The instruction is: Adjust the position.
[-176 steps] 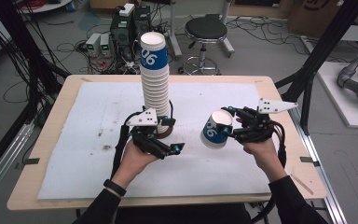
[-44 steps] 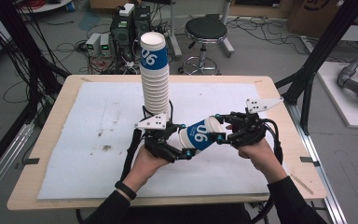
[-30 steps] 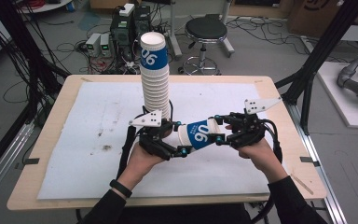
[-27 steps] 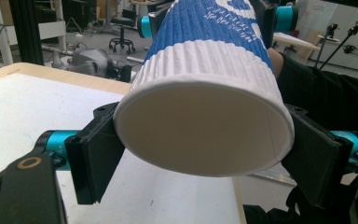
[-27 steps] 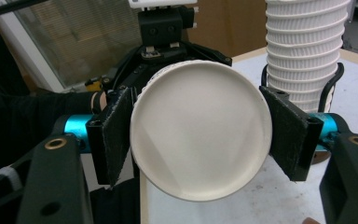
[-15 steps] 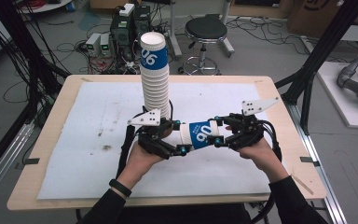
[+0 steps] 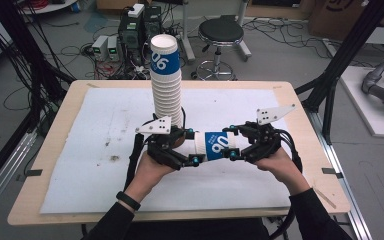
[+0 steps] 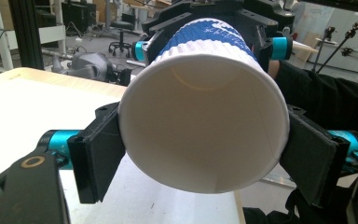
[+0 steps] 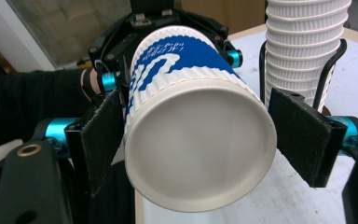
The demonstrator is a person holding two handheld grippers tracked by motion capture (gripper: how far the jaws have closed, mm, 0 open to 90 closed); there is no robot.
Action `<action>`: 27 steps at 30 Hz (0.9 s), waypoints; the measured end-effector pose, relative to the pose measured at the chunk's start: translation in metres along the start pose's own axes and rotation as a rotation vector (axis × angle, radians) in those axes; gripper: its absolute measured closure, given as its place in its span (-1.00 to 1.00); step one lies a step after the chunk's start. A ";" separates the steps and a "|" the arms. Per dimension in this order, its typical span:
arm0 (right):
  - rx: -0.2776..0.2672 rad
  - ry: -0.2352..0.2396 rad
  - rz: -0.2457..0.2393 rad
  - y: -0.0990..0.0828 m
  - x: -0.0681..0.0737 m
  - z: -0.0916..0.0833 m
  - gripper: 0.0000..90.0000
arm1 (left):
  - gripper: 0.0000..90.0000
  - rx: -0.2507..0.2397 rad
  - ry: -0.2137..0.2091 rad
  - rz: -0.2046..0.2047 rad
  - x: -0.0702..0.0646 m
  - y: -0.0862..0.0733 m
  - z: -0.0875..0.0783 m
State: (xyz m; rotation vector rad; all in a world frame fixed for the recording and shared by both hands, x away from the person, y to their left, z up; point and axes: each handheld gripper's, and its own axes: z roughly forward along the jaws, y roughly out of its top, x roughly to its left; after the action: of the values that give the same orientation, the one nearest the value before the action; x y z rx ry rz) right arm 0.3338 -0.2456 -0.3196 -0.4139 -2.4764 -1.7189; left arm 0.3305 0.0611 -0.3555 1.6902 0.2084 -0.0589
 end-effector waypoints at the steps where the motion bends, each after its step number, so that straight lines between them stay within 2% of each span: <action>1: 0.006 -0.002 -0.004 0.001 0.000 0.000 -0.56 | -0.54 0.003 0.003 0.003 0.000 0.000 0.000; 5: 0.031 -0.032 -0.034 0.004 0.003 -0.006 -0.59 | -0.54 0.013 0.009 0.008 0.000 0.001 -0.001; 8: 0.044 -0.048 -0.050 0.005 0.005 -0.009 -0.59 | -0.54 0.049 0.021 0.028 -0.001 0.003 -0.002; 13: 0.124 -0.101 -0.103 0.007 0.008 -0.011 -0.59 | -0.54 0.099 0.034 0.057 -0.003 0.006 0.000; 14: 0.168 -0.104 -0.113 0.007 0.009 -0.009 -0.58 | -0.54 0.107 0.038 0.060 -0.004 0.007 0.000; 18: 0.202 -0.093 -0.123 0.006 0.010 -0.005 -0.58 | -0.54 0.109 0.033 0.064 -0.005 0.007 0.001; 22: 0.222 -0.096 -0.128 0.004 0.010 0.001 -0.56 | -0.54 0.108 0.028 0.065 -0.005 0.008 0.000; 27: 0.223 -0.072 -0.140 0.002 0.009 0.004 -0.38 | -0.54 0.110 0.030 0.070 -0.005 0.009 -0.001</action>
State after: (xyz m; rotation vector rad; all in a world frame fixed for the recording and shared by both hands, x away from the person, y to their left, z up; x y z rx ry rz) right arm 0.3263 -0.2393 -0.3174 -0.2924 -2.7707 -1.4716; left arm 0.3272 0.0604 -0.3461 1.8072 0.1711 0.0073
